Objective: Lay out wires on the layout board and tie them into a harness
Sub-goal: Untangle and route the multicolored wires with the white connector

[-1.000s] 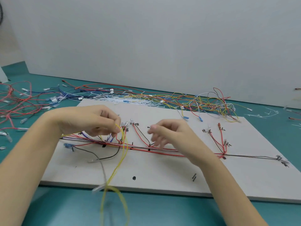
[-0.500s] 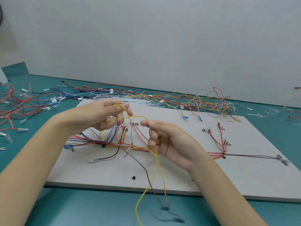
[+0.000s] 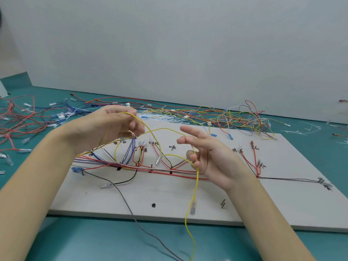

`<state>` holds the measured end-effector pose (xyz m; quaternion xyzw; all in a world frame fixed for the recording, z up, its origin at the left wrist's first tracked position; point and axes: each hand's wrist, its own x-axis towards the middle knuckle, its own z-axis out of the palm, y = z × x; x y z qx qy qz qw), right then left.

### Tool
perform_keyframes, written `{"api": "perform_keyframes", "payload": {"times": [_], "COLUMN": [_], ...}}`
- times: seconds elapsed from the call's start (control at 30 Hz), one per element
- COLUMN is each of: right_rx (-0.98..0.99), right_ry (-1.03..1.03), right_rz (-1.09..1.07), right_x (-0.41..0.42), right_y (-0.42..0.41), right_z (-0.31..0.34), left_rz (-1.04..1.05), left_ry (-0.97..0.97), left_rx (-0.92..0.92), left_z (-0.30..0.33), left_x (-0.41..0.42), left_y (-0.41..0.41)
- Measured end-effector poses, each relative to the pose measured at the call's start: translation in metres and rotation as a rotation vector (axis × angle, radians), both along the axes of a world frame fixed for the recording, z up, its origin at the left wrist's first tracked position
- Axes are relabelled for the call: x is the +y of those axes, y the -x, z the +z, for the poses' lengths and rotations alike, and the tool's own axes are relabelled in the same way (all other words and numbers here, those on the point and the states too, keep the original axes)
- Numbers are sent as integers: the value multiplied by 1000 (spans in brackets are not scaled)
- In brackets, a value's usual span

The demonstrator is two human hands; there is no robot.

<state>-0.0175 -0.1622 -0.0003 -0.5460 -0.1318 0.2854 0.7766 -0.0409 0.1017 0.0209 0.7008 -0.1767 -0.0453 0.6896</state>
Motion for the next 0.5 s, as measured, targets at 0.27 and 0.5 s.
{"api": "perform_keyframes", "payload": {"times": [0.27, 0.5], "right_rx": [-35, -119], "right_ry": [122, 280], "right_rz": [-187, -205], "right_x": [4, 2], "right_y": [-1, -3], "right_z": [-6, -11], "left_rz": [-470, -369], "left_ry": [484, 770], "left_rx": [208, 371], "left_z": [11, 8], "left_x": [20, 27], "left_y": [10, 10]}}
